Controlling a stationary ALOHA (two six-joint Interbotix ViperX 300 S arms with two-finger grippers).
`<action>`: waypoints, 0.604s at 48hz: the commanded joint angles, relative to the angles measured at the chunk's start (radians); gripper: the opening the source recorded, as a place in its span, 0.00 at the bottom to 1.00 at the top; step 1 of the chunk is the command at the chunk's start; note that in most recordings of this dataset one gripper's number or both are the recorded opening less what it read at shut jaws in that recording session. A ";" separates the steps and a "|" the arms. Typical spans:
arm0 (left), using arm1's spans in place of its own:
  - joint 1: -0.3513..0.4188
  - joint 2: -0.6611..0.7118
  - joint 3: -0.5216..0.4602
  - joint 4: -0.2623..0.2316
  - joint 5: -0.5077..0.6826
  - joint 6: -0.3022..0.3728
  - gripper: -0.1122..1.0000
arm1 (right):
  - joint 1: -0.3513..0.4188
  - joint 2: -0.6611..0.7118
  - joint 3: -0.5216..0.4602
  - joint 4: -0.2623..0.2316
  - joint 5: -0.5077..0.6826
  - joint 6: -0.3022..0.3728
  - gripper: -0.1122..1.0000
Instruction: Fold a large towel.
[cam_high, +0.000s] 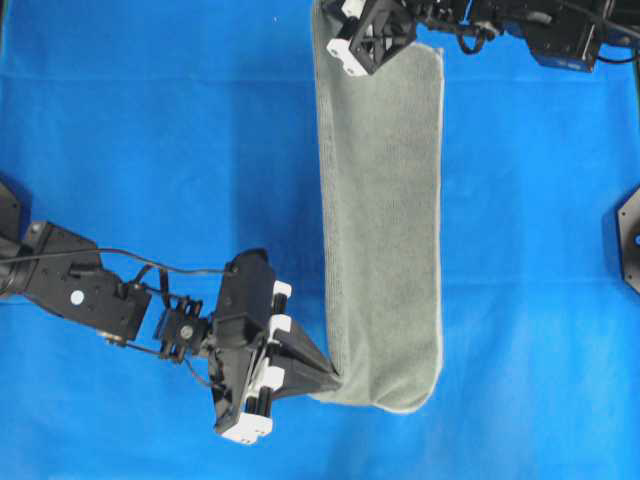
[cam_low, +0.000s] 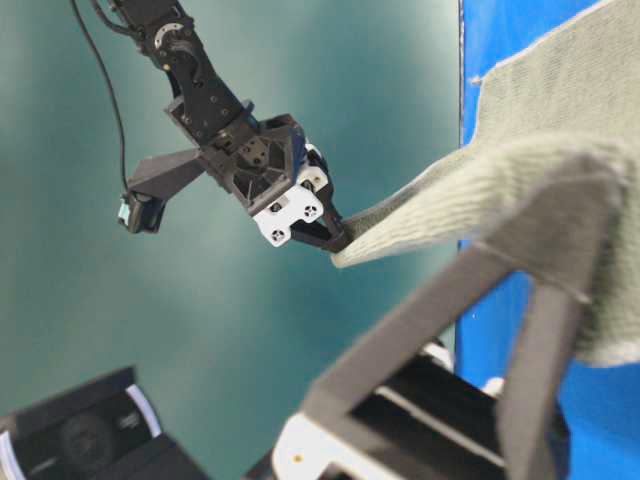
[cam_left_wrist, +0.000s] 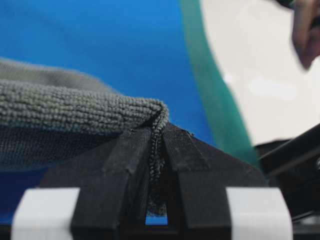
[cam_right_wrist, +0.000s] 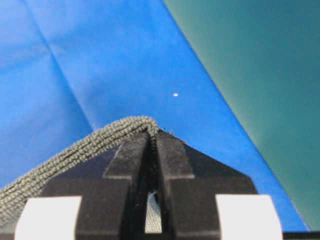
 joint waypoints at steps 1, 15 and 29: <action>0.017 -0.032 -0.006 0.003 0.034 -0.002 0.13 | -0.005 -0.015 -0.023 -0.015 -0.009 0.000 0.14; 0.023 -0.086 0.002 0.003 0.107 -0.005 0.49 | 0.006 -0.023 -0.008 -0.091 0.021 -0.002 0.70; 0.035 -0.227 0.011 0.012 0.230 0.000 0.87 | 0.037 -0.101 0.040 -0.103 0.032 0.000 0.67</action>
